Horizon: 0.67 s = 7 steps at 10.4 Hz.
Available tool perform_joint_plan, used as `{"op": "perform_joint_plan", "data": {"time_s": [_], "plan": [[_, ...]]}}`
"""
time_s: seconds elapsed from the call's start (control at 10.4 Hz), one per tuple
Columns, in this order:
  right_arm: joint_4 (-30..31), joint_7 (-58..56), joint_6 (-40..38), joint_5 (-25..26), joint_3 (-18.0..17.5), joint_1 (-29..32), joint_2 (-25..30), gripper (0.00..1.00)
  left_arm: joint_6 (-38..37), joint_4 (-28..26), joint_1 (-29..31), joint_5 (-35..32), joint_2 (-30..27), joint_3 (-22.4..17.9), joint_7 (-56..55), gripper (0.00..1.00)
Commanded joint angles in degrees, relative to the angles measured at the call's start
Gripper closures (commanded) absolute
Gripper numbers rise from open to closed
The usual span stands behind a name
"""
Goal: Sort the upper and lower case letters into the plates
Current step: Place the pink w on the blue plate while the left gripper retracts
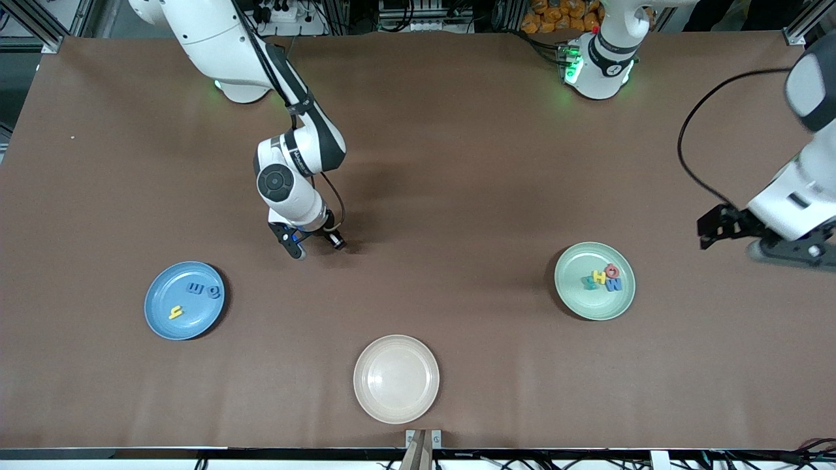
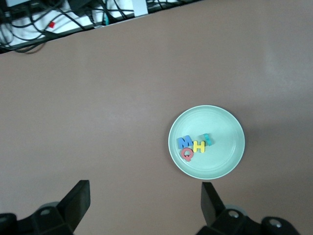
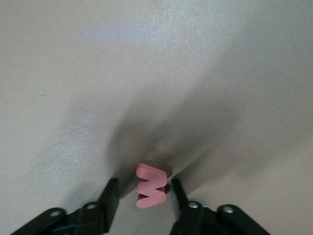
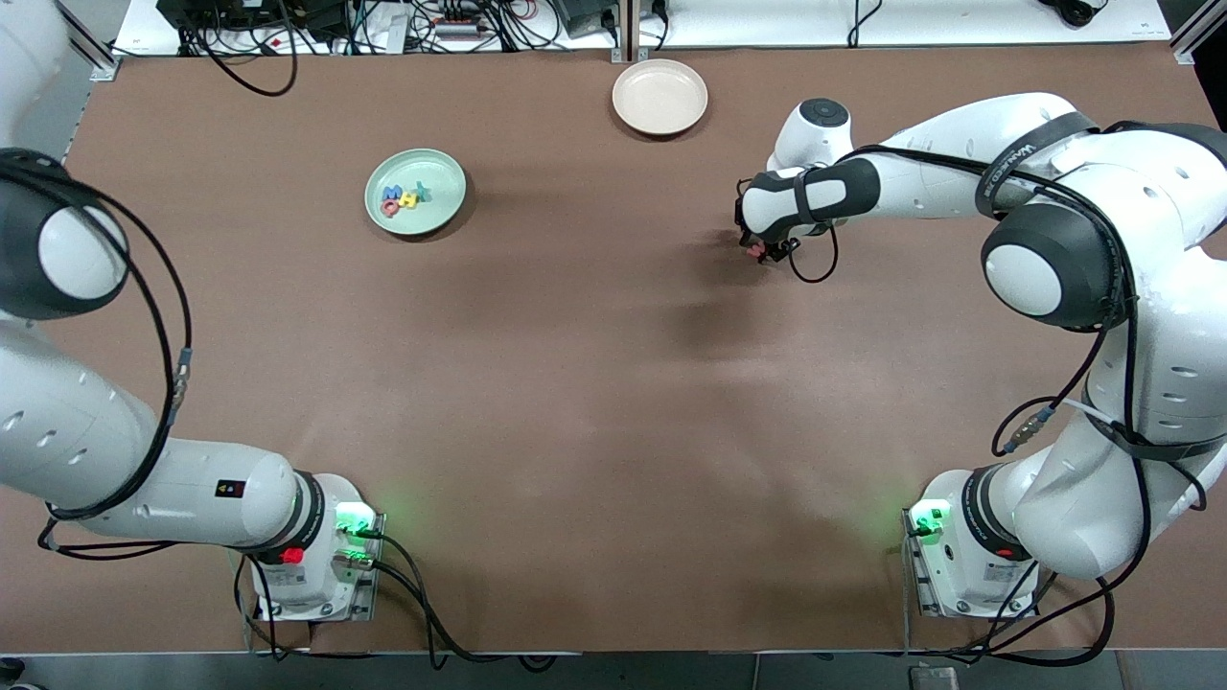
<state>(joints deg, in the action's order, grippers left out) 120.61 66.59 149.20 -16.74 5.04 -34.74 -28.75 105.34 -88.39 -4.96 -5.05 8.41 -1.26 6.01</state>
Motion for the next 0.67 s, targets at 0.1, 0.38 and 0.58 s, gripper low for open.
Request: {"op": "perform_joint_plan", "data": {"time_s": [0.1, 0.38, 0.58], "plan": [[1.82, 0.47, 0.74, 0.04, 1.29, -0.59, 0.27, 1.00, -9.16, 4.96, -0.32, 1.36, -3.66, 0.02, -3.29, 0.00], [-0.62, -1.63, -4.41, 1.09, 5.84, -0.41, 3.34, 1.00, -10.86, 5.87, 2.22, 3.54, -7.17, 2.83, -5.74, 0.00], [-9.03, -3.73, -16.51, 4.68, 10.41, 0.46, 3.09, 1.00, -11.12, 5.43, 2.41, 5.05, -7.53, 5.20, -12.46, 0.00]]}}
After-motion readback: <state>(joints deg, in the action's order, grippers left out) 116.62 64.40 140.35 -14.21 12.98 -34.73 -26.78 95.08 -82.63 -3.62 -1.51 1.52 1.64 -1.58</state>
